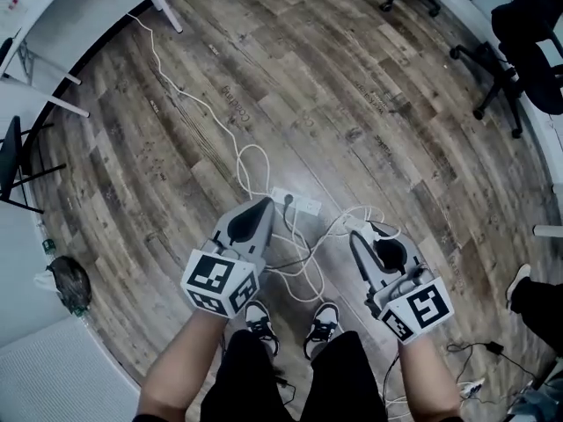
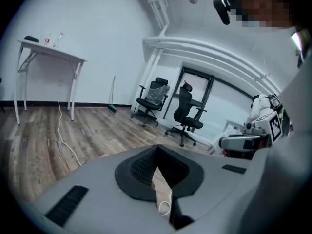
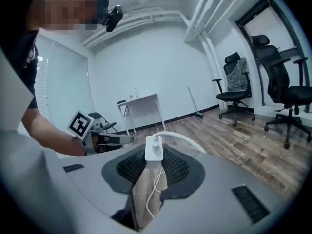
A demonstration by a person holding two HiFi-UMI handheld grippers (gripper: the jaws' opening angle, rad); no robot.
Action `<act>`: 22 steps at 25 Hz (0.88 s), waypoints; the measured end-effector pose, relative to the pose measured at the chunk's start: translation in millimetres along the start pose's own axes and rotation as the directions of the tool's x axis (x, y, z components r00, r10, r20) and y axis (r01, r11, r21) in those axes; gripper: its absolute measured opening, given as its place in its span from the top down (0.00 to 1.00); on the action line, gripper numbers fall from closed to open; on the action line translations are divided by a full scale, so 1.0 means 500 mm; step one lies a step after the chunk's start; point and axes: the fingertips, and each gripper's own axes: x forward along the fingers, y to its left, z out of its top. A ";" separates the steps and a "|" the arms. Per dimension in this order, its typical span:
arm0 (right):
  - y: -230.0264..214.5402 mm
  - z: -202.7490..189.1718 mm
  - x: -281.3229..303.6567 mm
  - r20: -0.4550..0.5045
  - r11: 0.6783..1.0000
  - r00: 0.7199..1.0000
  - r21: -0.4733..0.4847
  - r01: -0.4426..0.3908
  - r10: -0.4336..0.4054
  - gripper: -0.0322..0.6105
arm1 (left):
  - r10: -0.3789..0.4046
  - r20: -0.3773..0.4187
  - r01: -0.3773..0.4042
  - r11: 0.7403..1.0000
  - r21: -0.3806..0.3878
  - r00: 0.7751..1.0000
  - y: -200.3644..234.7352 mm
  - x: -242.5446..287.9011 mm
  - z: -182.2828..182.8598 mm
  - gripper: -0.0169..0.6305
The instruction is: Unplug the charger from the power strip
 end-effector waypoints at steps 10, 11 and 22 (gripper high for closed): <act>0.137 0.379 -0.310 0.105 0.989 0.985 0.050 0.136 -0.140 0.78 | 0.028 0.080 -0.038 0.990 0.134 0.996 -0.245 -0.343 0.352 0.94; 0.149 0.411 -0.342 0.111 0.988 0.982 0.060 0.145 -0.151 0.78 | 0.027 0.084 -0.039 0.989 0.141 0.996 -0.269 -0.375 0.380 0.94; 0.304 0.744 -0.605 0.208 0.985 0.963 -0.002 0.172 -0.168 0.78 | 0.075 0.231 -0.125 0.970 0.211 0.970 -0.457 -0.682 0.686 0.94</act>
